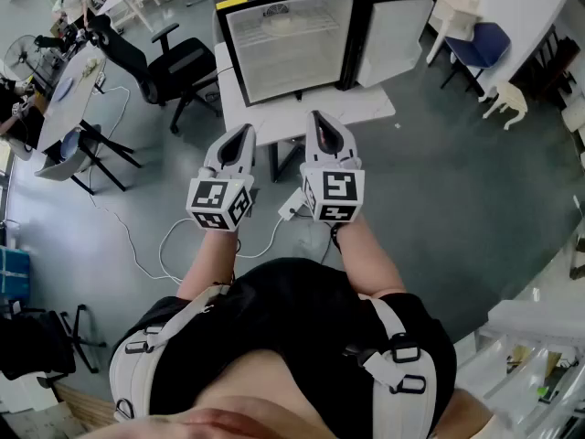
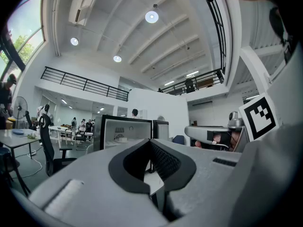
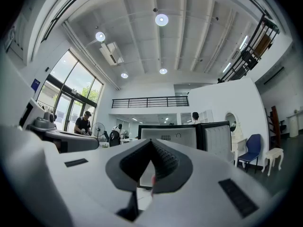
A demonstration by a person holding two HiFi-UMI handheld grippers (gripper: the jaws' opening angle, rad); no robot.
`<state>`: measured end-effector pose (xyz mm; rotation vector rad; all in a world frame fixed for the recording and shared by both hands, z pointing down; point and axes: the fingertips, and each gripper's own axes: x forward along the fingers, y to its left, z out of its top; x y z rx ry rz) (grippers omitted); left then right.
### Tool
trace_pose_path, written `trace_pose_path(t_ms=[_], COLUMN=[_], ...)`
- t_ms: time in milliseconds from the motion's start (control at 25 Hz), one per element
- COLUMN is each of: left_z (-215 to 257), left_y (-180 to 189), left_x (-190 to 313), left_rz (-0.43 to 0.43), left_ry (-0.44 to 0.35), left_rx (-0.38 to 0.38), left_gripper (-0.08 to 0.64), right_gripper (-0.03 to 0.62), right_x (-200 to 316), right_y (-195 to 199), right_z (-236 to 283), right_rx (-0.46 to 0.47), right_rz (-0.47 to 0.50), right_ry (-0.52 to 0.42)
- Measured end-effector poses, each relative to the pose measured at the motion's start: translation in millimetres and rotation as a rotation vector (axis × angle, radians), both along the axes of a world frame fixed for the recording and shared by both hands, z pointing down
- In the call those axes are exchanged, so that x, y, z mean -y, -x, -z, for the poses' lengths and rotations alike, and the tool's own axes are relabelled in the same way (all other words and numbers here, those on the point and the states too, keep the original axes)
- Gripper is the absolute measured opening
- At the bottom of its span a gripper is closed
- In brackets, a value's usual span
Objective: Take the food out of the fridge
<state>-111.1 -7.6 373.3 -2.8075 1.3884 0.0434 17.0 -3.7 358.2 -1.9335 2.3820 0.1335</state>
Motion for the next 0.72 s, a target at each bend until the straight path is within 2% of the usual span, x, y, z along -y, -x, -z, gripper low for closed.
trace_pose_path(t_ms=[160, 440, 720], left_z=[0, 0, -7], left_y=[2, 20, 44], left_x=[3, 8, 5], left_rz=[-0.007, -0.014, -0.056], left_ry=[-0.005, -0.012, -0.01], left_rx=[0.009, 0.004, -0.004], left_gripper=[-0.006, -0.006, -0.006], right_gripper=[0.008, 0.008, 0.008], right_x=[2, 6, 3], right_y=[6, 28, 52], right_z=[2, -3, -9], right_rx=[0.028, 0.025, 0.04], right_rz=[0.013, 0.026, -0.009], right_ry=[-0.016, 0.002, 0.011])
